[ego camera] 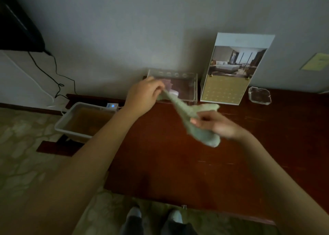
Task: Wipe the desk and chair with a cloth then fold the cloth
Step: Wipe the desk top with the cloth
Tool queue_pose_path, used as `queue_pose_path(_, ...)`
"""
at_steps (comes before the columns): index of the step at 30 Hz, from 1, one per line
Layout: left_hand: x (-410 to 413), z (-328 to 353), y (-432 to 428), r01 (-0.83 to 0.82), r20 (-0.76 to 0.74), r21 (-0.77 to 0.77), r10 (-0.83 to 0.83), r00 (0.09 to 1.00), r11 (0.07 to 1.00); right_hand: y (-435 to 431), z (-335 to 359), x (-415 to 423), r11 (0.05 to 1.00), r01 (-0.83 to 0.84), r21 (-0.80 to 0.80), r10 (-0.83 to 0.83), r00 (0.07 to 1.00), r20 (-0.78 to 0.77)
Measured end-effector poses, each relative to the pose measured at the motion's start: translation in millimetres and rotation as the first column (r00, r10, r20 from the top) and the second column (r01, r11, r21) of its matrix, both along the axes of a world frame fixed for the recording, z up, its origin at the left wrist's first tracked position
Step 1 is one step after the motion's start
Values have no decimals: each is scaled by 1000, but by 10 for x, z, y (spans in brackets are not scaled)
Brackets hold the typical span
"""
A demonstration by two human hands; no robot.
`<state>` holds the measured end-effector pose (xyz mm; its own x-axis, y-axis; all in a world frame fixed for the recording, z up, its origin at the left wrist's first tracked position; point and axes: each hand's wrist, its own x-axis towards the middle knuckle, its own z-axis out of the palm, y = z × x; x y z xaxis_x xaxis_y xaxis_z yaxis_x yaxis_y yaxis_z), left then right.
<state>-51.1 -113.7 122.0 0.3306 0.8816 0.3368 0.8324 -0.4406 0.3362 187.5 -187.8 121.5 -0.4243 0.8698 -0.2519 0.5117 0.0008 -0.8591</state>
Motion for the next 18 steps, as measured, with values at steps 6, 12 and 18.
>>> queue_pose_path(6,-568,-946,-227,-211,-188,-564,124,974,799,-134,-1165,-222,958,285,25,-279,911,304)
queue_pose_path(12,-1095,-1583,-583,-433,-356,-801,251,900,413,-306,-2049,-240,984,149,103,-177,689,703)
queue_pose_path(18,-1125,-1830,-819,-378,-216,-849,411,886,369,-348,-2272,-488,958,57,281,-257,605,754)
